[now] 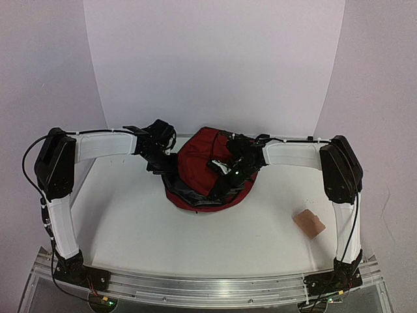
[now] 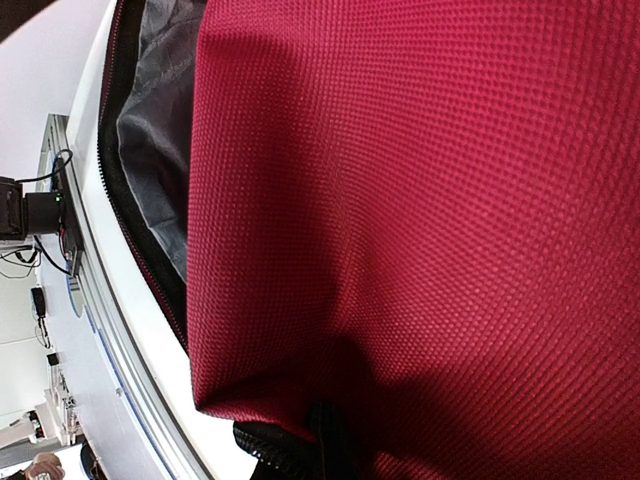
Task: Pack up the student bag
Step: Zip the student bag at the center of the board.
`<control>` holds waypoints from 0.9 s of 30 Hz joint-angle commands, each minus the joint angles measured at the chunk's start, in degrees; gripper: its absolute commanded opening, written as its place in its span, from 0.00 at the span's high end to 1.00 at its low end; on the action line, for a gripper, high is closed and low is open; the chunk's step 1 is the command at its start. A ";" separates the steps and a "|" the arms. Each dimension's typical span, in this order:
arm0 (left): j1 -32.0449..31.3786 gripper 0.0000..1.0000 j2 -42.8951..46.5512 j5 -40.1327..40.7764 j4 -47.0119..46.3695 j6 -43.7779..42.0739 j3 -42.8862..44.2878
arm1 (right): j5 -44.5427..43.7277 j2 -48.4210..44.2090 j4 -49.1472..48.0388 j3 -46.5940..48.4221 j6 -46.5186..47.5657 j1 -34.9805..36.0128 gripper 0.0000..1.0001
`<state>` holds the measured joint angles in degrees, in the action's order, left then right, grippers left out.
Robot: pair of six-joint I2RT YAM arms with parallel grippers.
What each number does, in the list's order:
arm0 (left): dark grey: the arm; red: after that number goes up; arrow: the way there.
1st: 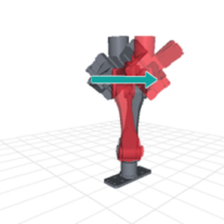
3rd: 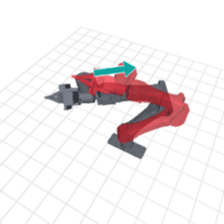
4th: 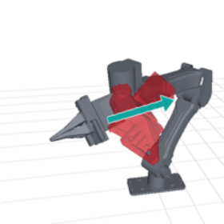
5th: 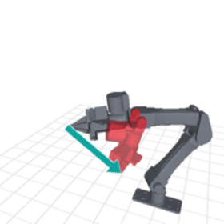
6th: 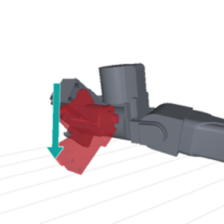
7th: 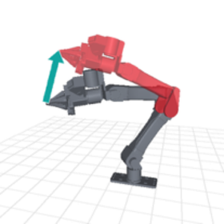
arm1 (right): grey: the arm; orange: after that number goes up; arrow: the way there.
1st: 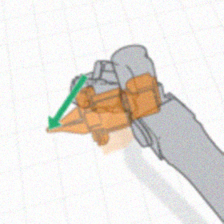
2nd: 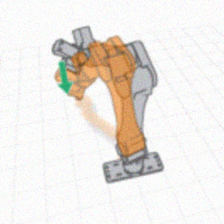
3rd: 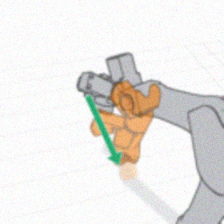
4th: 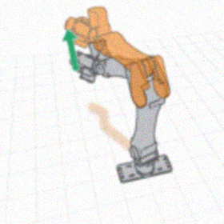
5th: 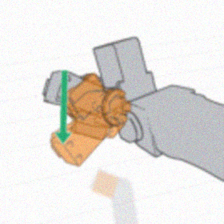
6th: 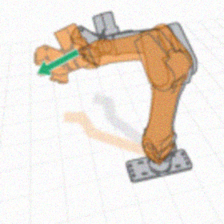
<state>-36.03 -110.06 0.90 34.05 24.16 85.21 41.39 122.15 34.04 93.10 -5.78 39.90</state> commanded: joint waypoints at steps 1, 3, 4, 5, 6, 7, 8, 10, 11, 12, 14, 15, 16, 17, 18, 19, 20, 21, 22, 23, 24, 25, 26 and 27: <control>0.14 0.63 -1.81 6.06 1.76 1.12 5.31 | 1.55 -1.82 0.14 -0.32 0.30 0.69 1.00; 0.15 0.64 -3.33 6.99 2.56 1.04 6.70 | 1.38 -1.83 0.15 -0.30 0.33 0.65 1.00; 0.16 0.64 -3.97 7.19 2.71 0.97 7.35 | 1.34 -1.85 0.14 -0.30 0.37 0.64 1.00; 0.15 0.65 -4.48 7.33 2.69 0.85 7.89 | 1.33 -1.85 0.13 -0.28 0.41 0.65 1.00; 0.16 0.65 -5.01 7.56 2.72 0.67 8.34 | 1.33 -1.83 0.15 -0.23 0.42 0.67 1.00; 0.16 0.66 -5.57 7.75 2.75 0.49 8.70 | 1.33 -1.83 0.16 -0.21 0.43 0.66 1.00; 0.15 0.66 -6.18 7.80 2.70 0.28 9.00 | 1.33 -1.83 0.19 -0.16 0.46 0.62 1.00; 0.15 0.67 -7.03 8.35 2.45 -0.14 9.45 | 1.40 -1.86 0.16 -0.11 0.51 0.65 1.00; 0.16 0.68 -7.43 8.69 2.39 -0.30 9.68 | 1.41 -1.89 0.16 -0.10 0.55 0.64 1.00; 0.17 0.68 -7.86 9.02 2.45 -0.41 9.96 | 1.44 -1.91 0.15 -0.10 0.58 0.62 1.00; 0.22 0.68 -8.74 9.41 2.57 -0.58 10.49 | 1.53 -1.91 0.16 -0.12 0.60 0.62 1.00; 0.25 0.68 -9.08 9.56 2.47 -0.66 10.86 | 1.57 -1.91 0.16 -0.15 0.60 0.63 1.00; 0.25 0.68 -9.47 9.77 2.39 -0.74 11.15 | 1.55 -1.95 0.19 -0.19 0.60 0.62 1.00; 0.25 0.68 -9.96 10.06 2.34 -0.82 11.51 | 1.52 -2.01 0.21 -0.20 0.62 0.62 1.00; 0.20 0.68 -10.47 10.45 2.35 -0.88 11.83 | 1.51 -2.04 0.22 -0.21 0.66 0.62 1.00; 0.16 0.68 -10.91 10.82 2.33 -0.94 12.12 | 1.50 -2.06 0.23 -0.23 0.68 0.62 1.00; 0.22 0.68 -11.28 11.20 2.26 -1.04 12.45 | 1.50 -2.09 0.24 -0.28 0.68 0.62 1.00; 0.24 0.69 -11.61 11.81 2.25 -1.14 12.72 | 1.50 -2.13 0.24 -0.29 0.68 0.63 1.00; 0.24 0.70 -11.90 12.22 2.25 -1.24 12.96 | 1.49 -2.19 0.24 -0.29 0.68 0.65 1.00; 0.21 0.72 -12.09 12.51 2.25 -1.37 13.12 | 1.46 -2.24 0.24 -0.31 0.68 0.62 1.00; 0.25 0.75 -12.17 12.97 2.34 -1.48 13.25 | 1.50 -2.33 0.24 -0.30 0.67 0.62 1.00; 0.26 0.79 -12.17 13.56 2.65 -1.57 13.48 | 1.50 -2.35 0.24 -0.33 0.61 0.62 1.00; 0.18 0.82 -12.04 13.98 3.20 -1.60 13.62 | 1.50 -2.40 0.20 -0.36 0.60 0.62 1.00; 0.16 0.88 -11.66 14.05 3.60 -1.58 13.61 | 1.52 -2.45 0.23 -0.35 0.60 0.62 1.00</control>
<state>-36.05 -122.06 11.48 36.60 23.65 95.95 41.43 122.15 33.99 93.10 -5.78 39.90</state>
